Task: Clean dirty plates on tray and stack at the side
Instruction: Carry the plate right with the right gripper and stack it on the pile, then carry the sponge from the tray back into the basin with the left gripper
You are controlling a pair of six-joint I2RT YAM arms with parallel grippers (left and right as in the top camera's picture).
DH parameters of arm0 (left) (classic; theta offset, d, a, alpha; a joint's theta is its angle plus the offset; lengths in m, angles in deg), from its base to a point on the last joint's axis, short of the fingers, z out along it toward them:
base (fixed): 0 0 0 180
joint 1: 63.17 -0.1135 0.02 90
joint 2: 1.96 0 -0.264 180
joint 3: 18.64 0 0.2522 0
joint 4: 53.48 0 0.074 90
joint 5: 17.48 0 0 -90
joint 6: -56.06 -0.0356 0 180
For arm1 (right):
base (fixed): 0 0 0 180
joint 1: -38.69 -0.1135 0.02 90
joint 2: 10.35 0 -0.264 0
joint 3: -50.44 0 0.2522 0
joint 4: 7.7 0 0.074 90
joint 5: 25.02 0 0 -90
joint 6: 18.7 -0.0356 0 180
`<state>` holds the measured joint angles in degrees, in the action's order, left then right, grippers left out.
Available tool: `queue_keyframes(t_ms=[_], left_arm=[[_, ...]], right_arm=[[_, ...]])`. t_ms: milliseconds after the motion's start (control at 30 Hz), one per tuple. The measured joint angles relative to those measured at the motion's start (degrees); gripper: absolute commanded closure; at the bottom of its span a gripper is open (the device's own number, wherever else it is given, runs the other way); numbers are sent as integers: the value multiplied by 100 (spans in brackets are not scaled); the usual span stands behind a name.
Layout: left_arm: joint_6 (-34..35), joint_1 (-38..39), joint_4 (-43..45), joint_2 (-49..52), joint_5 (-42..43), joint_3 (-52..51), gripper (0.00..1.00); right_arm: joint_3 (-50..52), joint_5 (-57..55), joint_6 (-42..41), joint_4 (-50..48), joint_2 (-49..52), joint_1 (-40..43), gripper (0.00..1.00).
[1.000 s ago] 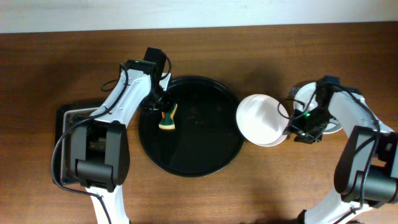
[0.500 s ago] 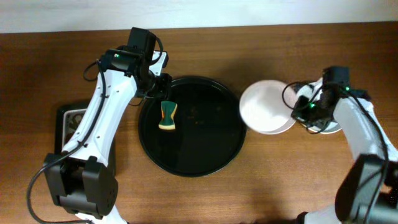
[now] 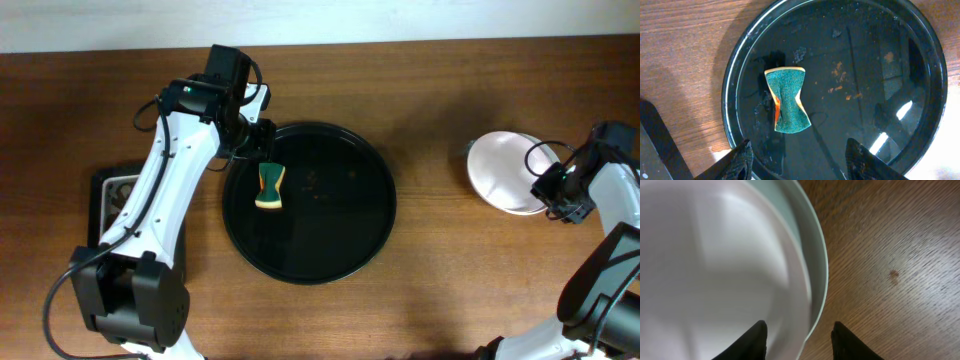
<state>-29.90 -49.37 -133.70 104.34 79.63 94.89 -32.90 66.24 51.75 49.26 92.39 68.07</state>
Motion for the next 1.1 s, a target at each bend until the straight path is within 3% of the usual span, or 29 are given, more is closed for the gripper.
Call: queue_keyframes(t_ms=[100, 200, 267, 367, 433, 533, 567, 633, 767, 867, 900, 1000, 1100], left_arm=[[0, 0, 0, 0, 0, 0, 43], [-2, 0, 0, 0, 2, 0, 44], [-61, 0, 0, 0, 2, 0, 48], [-192, -70, -48, -227, 4, -2, 46], [-223, -483, -140, -1008, 15, -4, 42], [-256, -981, -542, -1821, -46, 24, 38], [-256, -1086, -807, -2002, -111, 37, 1], [-280, -1139, -1281, -2131, -328, 31, 1], [-273, -1104, -1217, -2914, -907, 22, 1], [-275, -837, -234, -2938, -623, -525, 1], [-275, -702, 223, -2649, -518, -997, 16], [-275, -431, 1655, -1211, -105, -1919, 42], [-284, -251, 2623, 339, 46, -2006, 50]], right_arm=[[-260, 20, 4, 221, -319, 0, 58], [-452, 726, 247, 621, -721, -79, 62], [-452, 1532, 693, 1001, -807, -699, 58], [-446, 1965, 1132, 1217, -1250, -1591, 51], [-450, 2100, 1373, 1211, -2083, -2461, 50], [-457, 2094, 1508, 1200, -2933, -2929, 43], [-455, 2092, 1545, 1211, -3191, -2979, 41], [-452, 2074, 1615, 1322, -3921, -2986, 35], [-474, 2074, 1705, 1510, -5676, -2988, 30], [-492, 2074, 1698, 1672, -5751, -2986, 30], [-487, 2074, 1690, 1729, -5582, -2988, 30], [-487, 2083, 1648, 1958, -5018, -2986, 30], [-476, 2149, 1631, 2081, -4406, -2988, 31]])
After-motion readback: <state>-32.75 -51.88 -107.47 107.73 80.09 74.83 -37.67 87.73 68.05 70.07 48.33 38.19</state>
